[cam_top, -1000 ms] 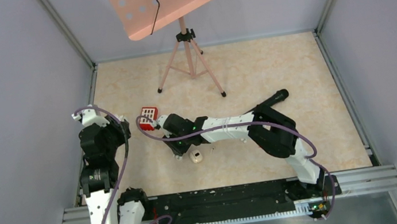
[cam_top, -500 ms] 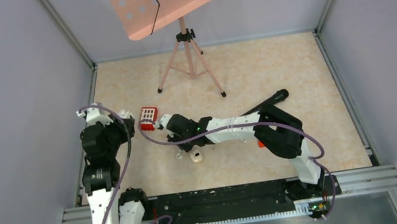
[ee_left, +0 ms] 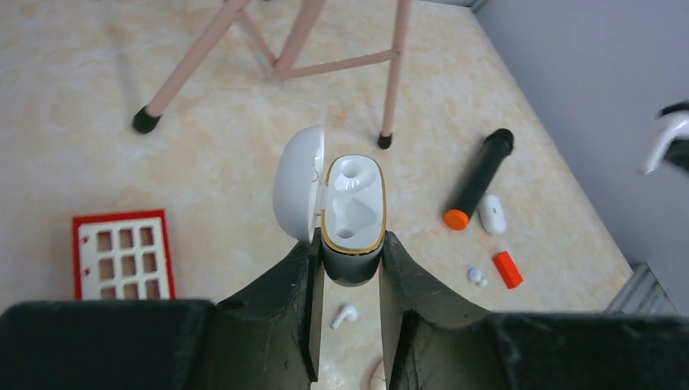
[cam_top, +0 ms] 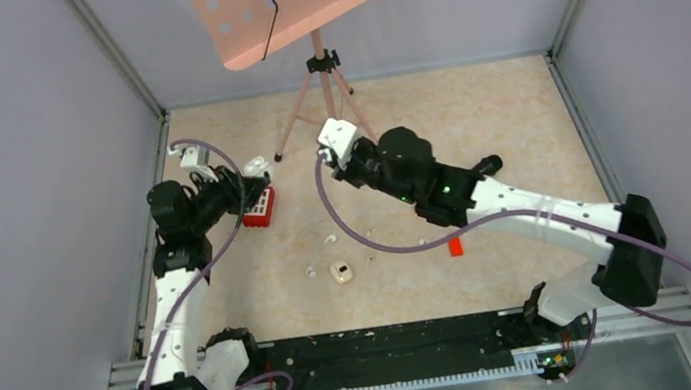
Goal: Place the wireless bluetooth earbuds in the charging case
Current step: Pick up the earbud from the center of the board, then place the earbud in the charging case.
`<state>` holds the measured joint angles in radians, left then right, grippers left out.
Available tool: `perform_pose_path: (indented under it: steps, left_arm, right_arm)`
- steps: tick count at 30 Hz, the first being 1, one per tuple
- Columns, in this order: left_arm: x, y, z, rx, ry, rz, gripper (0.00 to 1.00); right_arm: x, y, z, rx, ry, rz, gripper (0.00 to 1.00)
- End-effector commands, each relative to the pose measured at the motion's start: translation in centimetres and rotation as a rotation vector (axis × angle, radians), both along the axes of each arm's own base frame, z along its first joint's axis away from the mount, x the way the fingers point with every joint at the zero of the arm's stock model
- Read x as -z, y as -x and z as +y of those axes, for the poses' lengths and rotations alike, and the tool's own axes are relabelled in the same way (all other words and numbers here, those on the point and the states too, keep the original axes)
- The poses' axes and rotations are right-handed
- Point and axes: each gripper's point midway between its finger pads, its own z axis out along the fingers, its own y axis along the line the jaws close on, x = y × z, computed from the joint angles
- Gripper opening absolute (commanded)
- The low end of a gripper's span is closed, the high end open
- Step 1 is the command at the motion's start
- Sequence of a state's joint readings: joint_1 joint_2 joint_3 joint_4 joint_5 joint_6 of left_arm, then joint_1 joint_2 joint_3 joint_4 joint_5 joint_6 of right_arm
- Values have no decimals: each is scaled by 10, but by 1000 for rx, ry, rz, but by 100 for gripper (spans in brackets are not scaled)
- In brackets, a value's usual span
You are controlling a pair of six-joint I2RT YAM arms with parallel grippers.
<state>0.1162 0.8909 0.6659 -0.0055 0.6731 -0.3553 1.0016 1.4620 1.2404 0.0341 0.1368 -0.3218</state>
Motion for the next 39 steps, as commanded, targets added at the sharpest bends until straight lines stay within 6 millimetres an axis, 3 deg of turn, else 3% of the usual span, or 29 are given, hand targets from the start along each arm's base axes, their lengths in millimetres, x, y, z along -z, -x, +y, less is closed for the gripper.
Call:
perform_pose_path:
  steps: [1,6,14,29,39]
  left_arm:
    - [-72,-1,-42,283,41,-275,0]
    - [-88,7,-79,469,7,-375,0]
    - [-99,34,-119,630,-74,-527,0]
    - [-119,49,-132,619,-81,-610,0]
    - [-125,47,-130,578,-42,-574,0]
  right_arm:
    - [-80,5,-13,-50,-37,-365,0]
    - [-118,8,-19,-70,-7,-595,0]
    - [-142,20,-12,-150,29,-745,0]
    - [-128,48,4,-270,35,-780,0]
    - [-127,49,-1,-252,40,-801,0]
